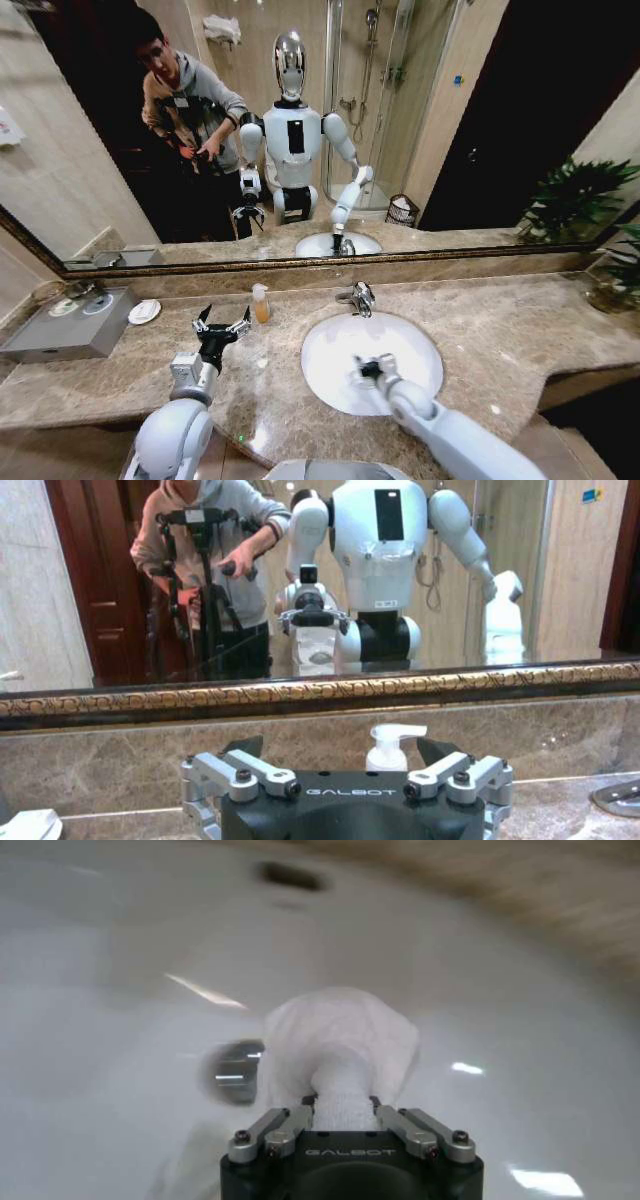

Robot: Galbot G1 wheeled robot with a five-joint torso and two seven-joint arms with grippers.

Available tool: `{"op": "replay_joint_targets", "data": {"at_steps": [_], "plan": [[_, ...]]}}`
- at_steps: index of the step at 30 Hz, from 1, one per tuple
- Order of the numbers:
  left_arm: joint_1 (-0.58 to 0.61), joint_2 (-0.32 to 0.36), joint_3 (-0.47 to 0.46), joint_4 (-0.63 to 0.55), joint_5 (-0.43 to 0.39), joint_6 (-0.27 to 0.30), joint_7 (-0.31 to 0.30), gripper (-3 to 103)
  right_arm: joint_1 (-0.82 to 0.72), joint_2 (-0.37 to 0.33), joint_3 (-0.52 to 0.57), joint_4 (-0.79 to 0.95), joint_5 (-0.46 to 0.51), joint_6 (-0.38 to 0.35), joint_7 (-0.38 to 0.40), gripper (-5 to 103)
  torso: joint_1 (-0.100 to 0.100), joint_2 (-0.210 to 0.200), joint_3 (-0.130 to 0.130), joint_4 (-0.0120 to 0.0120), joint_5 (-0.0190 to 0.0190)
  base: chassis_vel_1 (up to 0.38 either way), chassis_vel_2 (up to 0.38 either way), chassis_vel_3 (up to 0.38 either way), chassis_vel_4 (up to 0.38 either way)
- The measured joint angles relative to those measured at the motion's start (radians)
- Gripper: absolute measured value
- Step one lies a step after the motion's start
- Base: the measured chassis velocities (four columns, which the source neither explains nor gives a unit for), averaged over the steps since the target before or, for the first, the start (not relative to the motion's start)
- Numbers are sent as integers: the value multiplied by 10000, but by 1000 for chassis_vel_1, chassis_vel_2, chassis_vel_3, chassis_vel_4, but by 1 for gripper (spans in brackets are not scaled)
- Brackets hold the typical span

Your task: Pick up the towel from the sink counter and wipe the mirror surface.

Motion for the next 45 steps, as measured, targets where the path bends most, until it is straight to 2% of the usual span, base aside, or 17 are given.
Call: {"op": "replay_joint_targets", "data": {"at_steps": [3, 8, 10, 13, 17, 18, 20, 23, 24, 26, 28, 29, 32, 35, 37, 39, 45], "plan": [[0, 0, 0, 0, 0, 0, 0, 100, -134, -413, 683, -35, -406, 136, -215, 19, 0, 0, 0, 2, 1, 0, 0, 0, 0], [-1, 0, 0, -1, 0, 0, 0, 100, -598, -876, 1553, 717, -329, 310, -369, 19, 1, 0, 2, -3, -8, 0, 0, 0, 0], [-1, 0, 1, 0, 0, 0, 1, 100, -990, -840, 2041, 1196, -335, 618, -396, 19, 1, -1, 2, -6, 2, 0, 0, 0, 0], [0, 0, 0, 0, 0, 0, 0, 100, -1236, -774, 2380, 1544, -257, 695, -390, 19, 0, -1, 3, -3, 1, 0, 0, 0, 0], [0, 0, 0, 0, -1, 0, 1, 100, -2342, -691, 3701, 3035, 250, 756, -555, 19, 0, 0, 0, -1, -11, 0, 0, 0, 0], [0, 0, 0, 0, 0, 0, 0, 100, -2680, -723, 4065, 3275, -164, 901, -929, 19, 0, 1, -1, 1, -12, 0, 0, 0, 0], [0, 0, -1, -1, 0, 0, 0, 100, -2858, -737, 4252, 3365, -444, 1012, -1068, 19, 0, 0, 0, -1, -2, 0, 0, 0, 0], [0, 0, 1, -1, 0, 0, 1, 100, -3611, -927, 5430, 3858, -667, 1082, -1217, 19, 1, 0, 0, 1, -2, 0, 0, 0, 0], [0, 0, 1, -1, 0, 0, 1, 100, -3611, -927, 5430, 3858, -667, 1082, -1217, 19, 1, 0, 0, 1, -2, 0, 0, 0, 0], [0, 0, -1, 0, 0, 0, -1, 100, -4508, -1227, 6892, 4059, -434, 1131, -1512, 19, 0, 1, 0, 0, -8, 0, 0, 0, 0], [-1, 0, 0, 0, 0, 0, 0, 100, -5172, -1421, 7779, 3833, -408, 1348, -1877, 19, 0, 0, 0, 0, -4, 0, 0, 0, 0], [-1, 0, 0, 0, 0, 0, 0, 100, -5172, -1421, 7779, 3833, -408, 1348, -1877, 19, 0, 0, 0, 0, -4, 0, 0, 0, 0], [0, 0, -1, -1, 0, 0, 0, 100, -6196, -1621, 8827, 3293, -282, 1586, -2428, 19, 0, 0, 1, -3, 2, 0, 0, 0, 0], [-1, 0, 0, 0, 0, 0, 0, 100, -6710, -1636, 9249, 3044, -326, 1702, -2763, 19, 0, 1, 0, -4, -3, 0, 0, 0, 0], [0, 1, 0, 0, 0, 0, 0, 100, -6775, -1631, 9303, 2931, -402, 1743, -2876, 19, 0, 1, 0, -2, -2, 0, 0, 0, 0], [0, 0, 0, 0, 0, 0, 0, 100, -6846, -1560, 9338, 2503, -534, 2128, -3263, 19, 0, 0, 1, 2, -2, 0, 0, 0, 0], [0, 0, 0, 0, 0, 0, 0, 100, -6830, -1469, 9335, 1857, -388, 2451, -3628, 19, 0, 1, 1, -3, -3, 0, 0, 0, 0]]}}
